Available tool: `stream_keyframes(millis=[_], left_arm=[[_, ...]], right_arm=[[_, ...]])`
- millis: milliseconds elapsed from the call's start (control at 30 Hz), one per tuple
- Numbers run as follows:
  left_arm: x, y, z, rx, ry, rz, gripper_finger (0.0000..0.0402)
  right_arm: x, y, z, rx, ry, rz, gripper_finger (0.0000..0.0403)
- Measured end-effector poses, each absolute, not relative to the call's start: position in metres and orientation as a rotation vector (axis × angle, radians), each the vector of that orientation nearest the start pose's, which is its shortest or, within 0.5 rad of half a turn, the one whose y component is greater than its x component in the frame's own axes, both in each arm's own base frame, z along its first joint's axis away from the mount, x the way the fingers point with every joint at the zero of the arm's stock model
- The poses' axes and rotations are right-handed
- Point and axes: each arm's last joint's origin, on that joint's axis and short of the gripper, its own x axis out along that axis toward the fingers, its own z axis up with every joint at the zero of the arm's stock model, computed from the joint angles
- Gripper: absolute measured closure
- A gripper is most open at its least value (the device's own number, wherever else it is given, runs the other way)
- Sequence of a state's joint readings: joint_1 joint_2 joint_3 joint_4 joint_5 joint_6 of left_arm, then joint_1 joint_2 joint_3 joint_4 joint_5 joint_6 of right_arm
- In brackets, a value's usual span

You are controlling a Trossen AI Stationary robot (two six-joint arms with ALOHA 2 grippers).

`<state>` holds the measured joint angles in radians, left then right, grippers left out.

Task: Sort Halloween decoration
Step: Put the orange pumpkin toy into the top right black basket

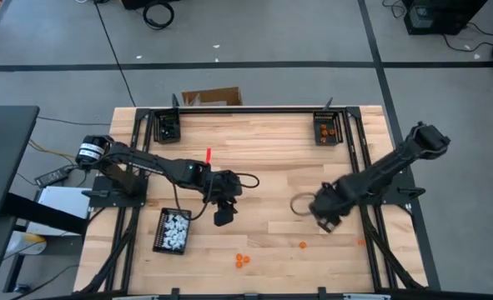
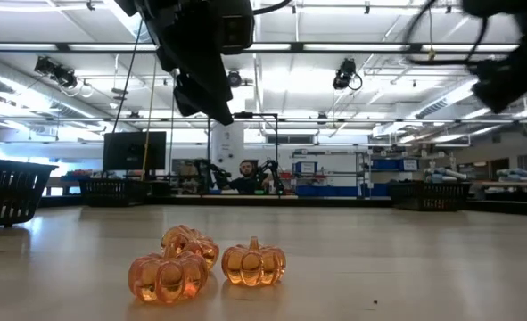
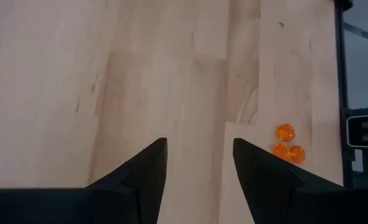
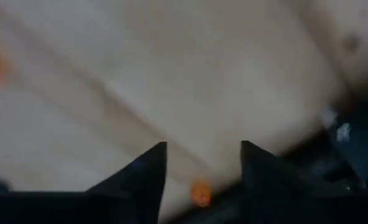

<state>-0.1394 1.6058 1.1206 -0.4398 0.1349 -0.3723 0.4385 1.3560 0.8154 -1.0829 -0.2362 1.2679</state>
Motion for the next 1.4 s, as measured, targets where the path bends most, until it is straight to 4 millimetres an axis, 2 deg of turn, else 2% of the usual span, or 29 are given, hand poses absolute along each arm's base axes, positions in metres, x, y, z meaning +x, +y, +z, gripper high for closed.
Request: stream_keyframes(millis=[100, 200, 367, 433, 533, 700, 867, 1133, 1233, 1400], left_arm=[[0.329, -0.047, 0.230, -0.343, 0.955, -0.070, 0.0208], [0.331, -0.043, 0.230, -0.329, 0.941, -0.067, 0.0208], [0.336, -0.033, 0.233, -0.321, 0.877, -0.063, 0.0208], [0.339, -0.028, 0.235, -0.316, 0.845, -0.060, 0.0208], [0.341, -0.021, 0.237, -0.316, 0.817, -0.049, 0.0208], [0.342, -0.014, 0.237, -0.326, 0.809, -0.030, 0.0208], [0.342, -0.014, 0.237, -0.327, 0.810, -0.031, 0.0208], [0.341, -0.014, 0.237, -0.325, 0.817, -0.031, 0.0208], [0.341, -0.014, 0.236, -0.324, 0.824, -0.030, 0.0208], [0.339, -0.014, 0.235, -0.325, 0.845, -0.027, 0.0208]], right_arm=[[0.164, 0.112, 0.190, 0.687, 1.799, -0.474, 0.0171], [0.152, 0.133, 0.184, 0.616, 1.939, -0.361, 0.0155], [0.137, 0.156, 0.168, 0.499, 2.142, -0.315, 0.0162], [0.136, 0.161, 0.162, 0.466, 2.165, -0.308, 0.0167], [0.141, 0.168, 0.154, 0.505, 2.167, -0.262, 0.0170], [0.146, 0.174, 0.146, 0.556, 2.160, -0.255, 0.0171], [0.147, 0.177, 0.136, 0.505, 2.168, -0.263, 0.0171], [0.152, 0.181, 0.109, 0.434, 2.204, -0.277, 0.0175], [0.153, 0.182, 0.103, 0.431, 2.207, -0.270, 0.0192], [0.154, 0.183, 0.100, 0.417, 2.219, -0.247, 0.0244]])
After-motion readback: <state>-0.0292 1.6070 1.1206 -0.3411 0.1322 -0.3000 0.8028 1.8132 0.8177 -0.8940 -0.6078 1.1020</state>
